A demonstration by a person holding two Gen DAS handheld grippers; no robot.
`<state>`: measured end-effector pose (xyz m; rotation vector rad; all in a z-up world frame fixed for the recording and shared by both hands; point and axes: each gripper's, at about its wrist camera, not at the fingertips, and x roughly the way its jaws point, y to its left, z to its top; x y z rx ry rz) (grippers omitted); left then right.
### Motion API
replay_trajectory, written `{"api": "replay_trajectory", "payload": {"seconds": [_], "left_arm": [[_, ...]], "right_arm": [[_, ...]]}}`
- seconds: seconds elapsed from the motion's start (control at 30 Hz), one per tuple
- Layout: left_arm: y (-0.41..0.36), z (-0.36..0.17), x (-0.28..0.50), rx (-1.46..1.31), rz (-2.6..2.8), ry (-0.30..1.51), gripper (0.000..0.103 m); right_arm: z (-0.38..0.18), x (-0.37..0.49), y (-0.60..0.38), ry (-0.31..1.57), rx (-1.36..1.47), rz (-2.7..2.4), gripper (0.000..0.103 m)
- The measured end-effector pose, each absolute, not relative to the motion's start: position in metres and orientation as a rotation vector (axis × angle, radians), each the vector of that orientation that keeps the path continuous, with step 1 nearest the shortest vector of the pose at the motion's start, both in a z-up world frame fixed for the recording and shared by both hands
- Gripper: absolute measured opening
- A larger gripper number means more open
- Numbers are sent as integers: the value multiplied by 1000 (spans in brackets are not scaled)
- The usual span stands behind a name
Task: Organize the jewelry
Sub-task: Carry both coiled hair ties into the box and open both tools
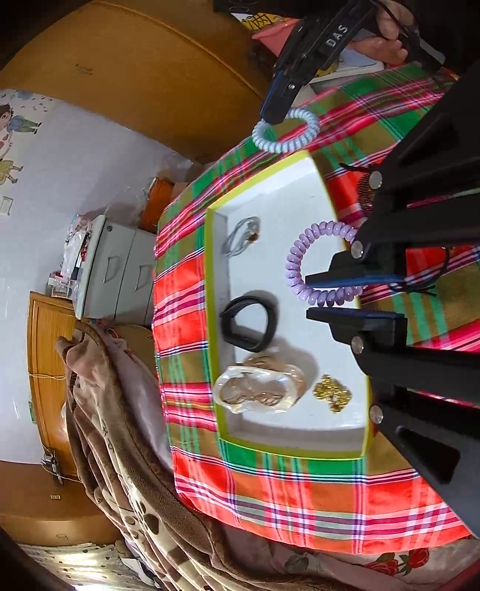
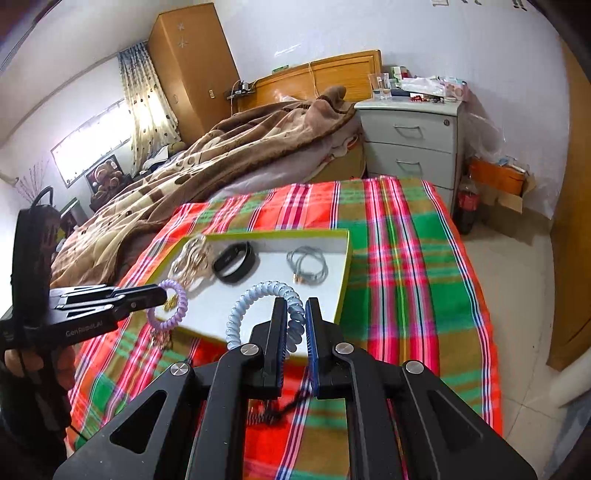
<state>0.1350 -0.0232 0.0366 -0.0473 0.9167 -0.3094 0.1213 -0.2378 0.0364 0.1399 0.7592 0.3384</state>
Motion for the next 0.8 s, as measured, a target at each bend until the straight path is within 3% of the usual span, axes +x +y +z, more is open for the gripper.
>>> {"api": "replay_trajectory", "payload": {"seconds": [0.43, 0.8], "left_arm": [[-35, 19, 176, -69, -307, 960, 11], [-51, -9, 196, -65, -311, 1025, 11]], "right_arm": [[19, 211, -222, 843, 132, 330, 10], [-7, 240, -212, 924, 63, 313, 10]]}}
